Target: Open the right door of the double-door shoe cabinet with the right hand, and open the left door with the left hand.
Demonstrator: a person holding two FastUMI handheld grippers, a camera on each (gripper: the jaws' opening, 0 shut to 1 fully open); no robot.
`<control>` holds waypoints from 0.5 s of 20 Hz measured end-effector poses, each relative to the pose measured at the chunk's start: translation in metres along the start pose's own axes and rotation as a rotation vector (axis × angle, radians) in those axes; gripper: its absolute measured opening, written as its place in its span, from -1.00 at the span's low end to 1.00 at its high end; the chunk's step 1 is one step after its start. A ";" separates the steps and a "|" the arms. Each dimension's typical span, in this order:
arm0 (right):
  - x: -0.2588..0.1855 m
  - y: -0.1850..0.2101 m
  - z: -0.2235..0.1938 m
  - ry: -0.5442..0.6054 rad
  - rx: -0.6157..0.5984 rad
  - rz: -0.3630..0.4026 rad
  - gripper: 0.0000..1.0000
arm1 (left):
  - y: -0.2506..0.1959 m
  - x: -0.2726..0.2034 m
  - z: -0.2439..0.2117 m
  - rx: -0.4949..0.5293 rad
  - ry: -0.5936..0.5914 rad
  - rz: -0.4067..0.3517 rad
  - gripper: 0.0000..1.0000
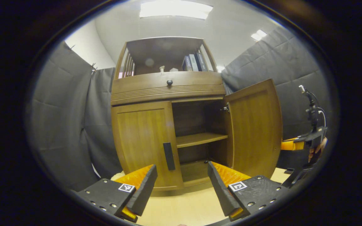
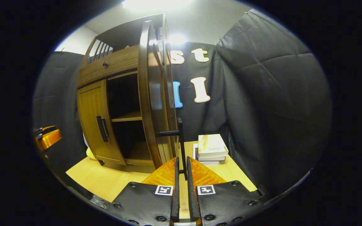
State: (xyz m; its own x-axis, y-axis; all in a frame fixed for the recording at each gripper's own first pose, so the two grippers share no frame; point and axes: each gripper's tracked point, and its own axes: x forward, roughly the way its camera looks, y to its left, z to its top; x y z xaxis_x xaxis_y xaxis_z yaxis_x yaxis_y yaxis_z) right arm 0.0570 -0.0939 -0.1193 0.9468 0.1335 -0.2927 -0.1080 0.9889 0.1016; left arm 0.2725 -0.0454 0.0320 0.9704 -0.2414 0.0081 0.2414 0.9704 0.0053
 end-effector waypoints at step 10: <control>-0.067 0.025 0.026 -0.113 -0.081 -0.041 0.65 | 0.016 0.075 -0.002 -0.021 -0.033 0.003 0.89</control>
State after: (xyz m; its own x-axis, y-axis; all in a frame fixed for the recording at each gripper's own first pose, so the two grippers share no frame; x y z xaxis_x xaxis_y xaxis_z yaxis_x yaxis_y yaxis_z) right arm -0.0016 -0.0798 -0.0723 0.9785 0.0895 -0.1859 -0.0885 0.9960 0.0139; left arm 0.3487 -0.0483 0.0309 0.9703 -0.2382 0.0410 0.2390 0.9709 -0.0155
